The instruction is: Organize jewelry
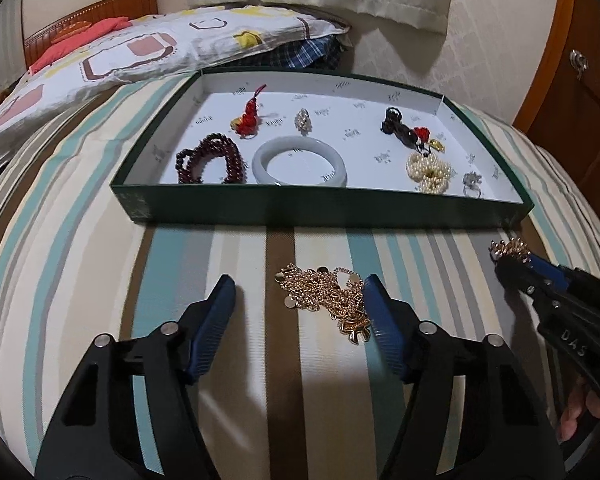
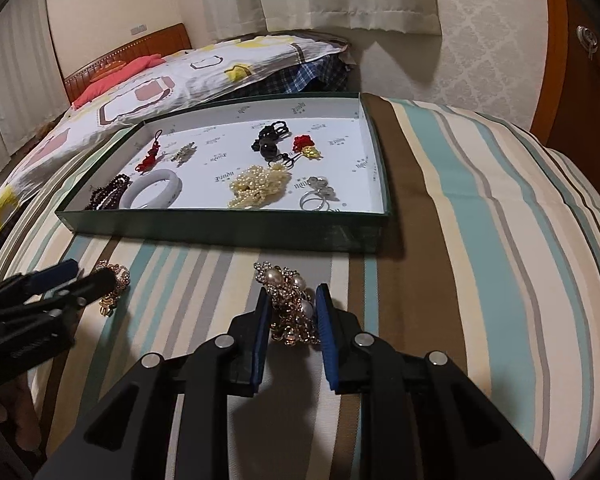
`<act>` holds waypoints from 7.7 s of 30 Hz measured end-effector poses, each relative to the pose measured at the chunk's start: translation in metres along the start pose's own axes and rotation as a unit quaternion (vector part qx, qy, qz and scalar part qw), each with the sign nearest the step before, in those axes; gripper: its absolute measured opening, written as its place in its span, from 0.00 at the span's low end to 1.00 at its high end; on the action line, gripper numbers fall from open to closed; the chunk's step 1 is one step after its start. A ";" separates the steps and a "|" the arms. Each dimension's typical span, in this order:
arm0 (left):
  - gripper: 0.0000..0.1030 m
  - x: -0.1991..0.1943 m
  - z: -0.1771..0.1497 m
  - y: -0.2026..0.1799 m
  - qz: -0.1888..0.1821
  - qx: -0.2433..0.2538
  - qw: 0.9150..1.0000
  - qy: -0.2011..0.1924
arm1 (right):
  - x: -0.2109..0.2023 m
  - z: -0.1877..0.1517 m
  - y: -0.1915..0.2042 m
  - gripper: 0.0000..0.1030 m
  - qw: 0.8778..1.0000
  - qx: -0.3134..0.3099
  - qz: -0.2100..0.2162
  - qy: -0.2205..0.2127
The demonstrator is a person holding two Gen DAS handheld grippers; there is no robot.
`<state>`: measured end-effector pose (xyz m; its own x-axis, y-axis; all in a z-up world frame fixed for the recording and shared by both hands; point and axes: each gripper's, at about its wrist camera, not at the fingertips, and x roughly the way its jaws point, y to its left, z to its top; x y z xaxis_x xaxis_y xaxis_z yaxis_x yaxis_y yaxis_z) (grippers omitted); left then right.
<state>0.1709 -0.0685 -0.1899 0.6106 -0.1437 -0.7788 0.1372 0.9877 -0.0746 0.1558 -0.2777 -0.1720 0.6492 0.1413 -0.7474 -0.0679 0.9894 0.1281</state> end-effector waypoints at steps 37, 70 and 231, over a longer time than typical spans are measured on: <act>0.13 -0.031 0.005 0.001 -0.028 0.026 0.998 -0.057 | -0.016 0.003 0.005 0.23 0.999 0.011 0.018 -0.031; 0.13 -0.096 0.078 0.000 -0.034 0.022 0.983 -0.179 | -0.065 0.079 0.015 0.22 0.989 -0.008 0.033 -0.146; 0.96 -0.218 0.034 0.007 0.051 -0.005 0.978 -0.204 | -0.182 0.050 0.040 0.82 0.981 -0.011 -0.032 -0.189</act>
<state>0.0650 -0.0324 0.0003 0.8810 -0.0549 -0.4700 0.0529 0.9984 -0.0175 0.0723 -0.2657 0.0017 0.8873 0.0613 -0.4571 -0.0320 0.9969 0.0717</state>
